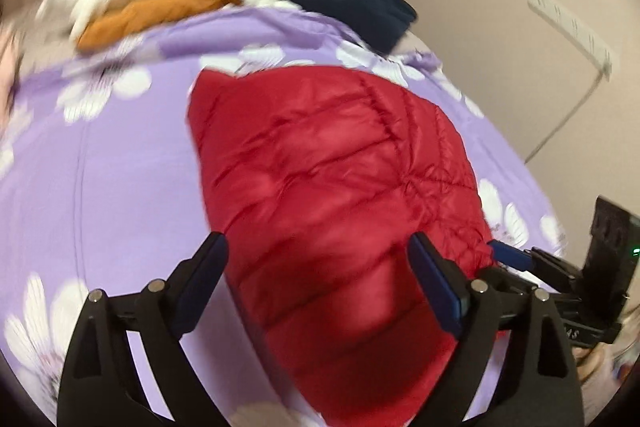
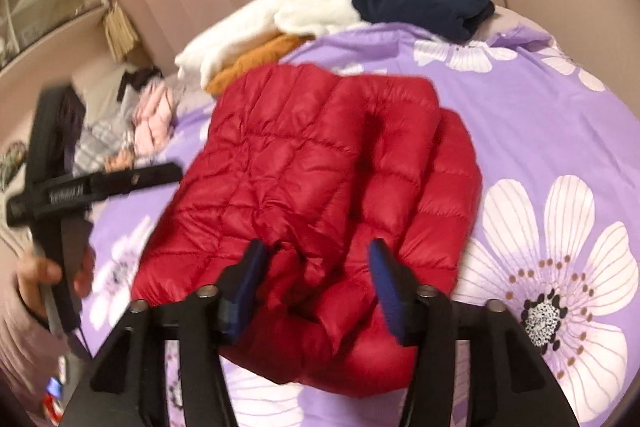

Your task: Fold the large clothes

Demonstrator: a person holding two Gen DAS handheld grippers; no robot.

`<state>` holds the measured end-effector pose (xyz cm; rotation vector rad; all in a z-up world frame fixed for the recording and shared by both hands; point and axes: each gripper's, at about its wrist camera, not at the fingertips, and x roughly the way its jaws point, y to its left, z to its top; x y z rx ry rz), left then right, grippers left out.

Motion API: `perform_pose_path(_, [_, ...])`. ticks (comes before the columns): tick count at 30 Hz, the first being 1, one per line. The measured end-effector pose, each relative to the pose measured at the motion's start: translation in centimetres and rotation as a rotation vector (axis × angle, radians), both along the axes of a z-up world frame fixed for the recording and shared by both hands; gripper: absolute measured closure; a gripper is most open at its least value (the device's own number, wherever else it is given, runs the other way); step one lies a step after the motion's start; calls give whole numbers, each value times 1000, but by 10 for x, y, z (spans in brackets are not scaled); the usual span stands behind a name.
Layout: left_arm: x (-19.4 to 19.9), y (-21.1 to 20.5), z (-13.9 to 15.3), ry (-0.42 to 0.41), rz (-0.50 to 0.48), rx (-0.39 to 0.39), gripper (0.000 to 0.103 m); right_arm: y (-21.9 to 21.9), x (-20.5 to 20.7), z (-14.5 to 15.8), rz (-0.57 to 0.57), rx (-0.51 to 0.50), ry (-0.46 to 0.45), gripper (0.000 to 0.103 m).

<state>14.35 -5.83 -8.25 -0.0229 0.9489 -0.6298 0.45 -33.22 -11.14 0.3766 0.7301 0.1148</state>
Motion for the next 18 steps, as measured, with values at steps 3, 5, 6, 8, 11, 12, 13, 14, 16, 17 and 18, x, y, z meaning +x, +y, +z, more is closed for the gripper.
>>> perform_pose_path(3, [8, 21, -13, 108, 49, -86, 10, -3, -2, 4, -32, 46, -10, 29])
perform_pose_path(5, [15, 29, -27, 178, 79, -124, 10, -7, 0, 5, -49, 95, -7, 25])
perform_pose_path(6, [18, 31, -31, 204, 87, -144, 10, -11, 2, 4, -75, 127, 0, 17])
perform_pose_path(8, [24, 35, -44, 284, 94, -215, 10, -18, 3, 3, -104, 178, -7, 13])
perform_pose_path(11, [30, 35, -52, 335, 96, -259, 10, -30, 8, 4, -136, 260, 10, 10])
perform_pose_path(12, [30, 34, -53, 343, 93, -265, 10, -35, 10, 4, -142, 287, 13, 7])
perform_pose_path(13, [31, 32, -54, 353, 88, -272, 9, -40, 13, 4, -148, 307, 16, 5])
perform_pose_path(14, [32, 31, -56, 362, 87, -274, 7, -44, 15, 3, -153, 324, 22, 2])
perform_pose_path(16, [39, 30, -59, 372, 86, -274, 6, -54, 18, -2, -185, 346, 44, 1])
perform_pose_path(17, [39, 29, -60, 377, 84, -275, 5, -59, 19, -4, -201, 353, 48, 1])
perform_pose_path(18, [41, 29, -62, 385, 81, -277, 4, -64, 20, -9, -211, 370, 55, 1])
